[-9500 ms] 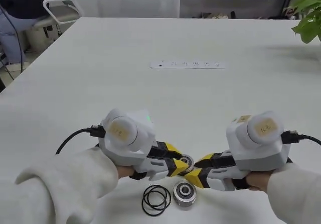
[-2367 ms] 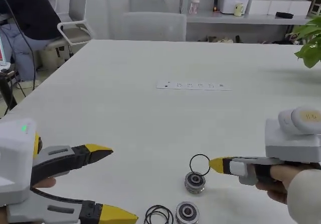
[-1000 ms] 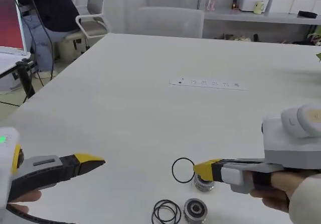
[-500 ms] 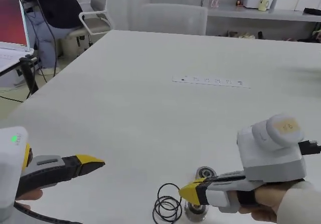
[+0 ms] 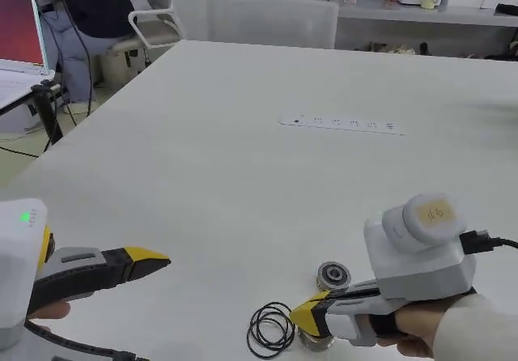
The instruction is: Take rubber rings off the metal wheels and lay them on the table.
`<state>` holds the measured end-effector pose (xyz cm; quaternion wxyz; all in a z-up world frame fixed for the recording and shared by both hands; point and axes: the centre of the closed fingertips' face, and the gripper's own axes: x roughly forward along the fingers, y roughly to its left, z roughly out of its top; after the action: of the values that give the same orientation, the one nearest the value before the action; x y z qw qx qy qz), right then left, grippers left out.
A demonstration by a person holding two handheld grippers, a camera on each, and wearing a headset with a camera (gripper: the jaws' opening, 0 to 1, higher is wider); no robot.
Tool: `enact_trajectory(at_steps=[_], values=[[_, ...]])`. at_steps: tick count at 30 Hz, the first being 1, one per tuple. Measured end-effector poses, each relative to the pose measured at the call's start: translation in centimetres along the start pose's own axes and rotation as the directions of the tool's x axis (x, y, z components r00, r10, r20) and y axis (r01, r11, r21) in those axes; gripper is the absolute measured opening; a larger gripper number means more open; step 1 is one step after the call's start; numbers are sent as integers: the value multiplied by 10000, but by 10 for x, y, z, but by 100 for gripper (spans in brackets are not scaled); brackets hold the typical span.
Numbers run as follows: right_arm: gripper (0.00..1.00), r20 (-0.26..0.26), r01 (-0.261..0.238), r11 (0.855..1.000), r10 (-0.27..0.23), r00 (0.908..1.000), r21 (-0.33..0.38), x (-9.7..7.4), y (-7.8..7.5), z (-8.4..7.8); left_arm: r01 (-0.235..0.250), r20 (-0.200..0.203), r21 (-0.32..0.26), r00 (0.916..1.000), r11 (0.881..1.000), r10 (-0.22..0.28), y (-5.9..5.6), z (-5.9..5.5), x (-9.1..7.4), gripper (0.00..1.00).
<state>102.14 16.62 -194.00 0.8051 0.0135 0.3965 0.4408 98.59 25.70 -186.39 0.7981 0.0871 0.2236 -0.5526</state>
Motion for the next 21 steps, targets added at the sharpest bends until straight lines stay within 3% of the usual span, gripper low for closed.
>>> enact_trajectory(at_steps=[9, 21], values=[[0, 56, 426, 9988, -424, 9991, -242, 3, -9, 1, 169, -88, -152, 9998, 9997, -170, -4, -2, 2, 79], [1, 193, 587, 9983, -586, 9981, -58, 1, -16, 2, 214, -130, -175, 9997, 9996, -216, -5, -3, 3, 79]])
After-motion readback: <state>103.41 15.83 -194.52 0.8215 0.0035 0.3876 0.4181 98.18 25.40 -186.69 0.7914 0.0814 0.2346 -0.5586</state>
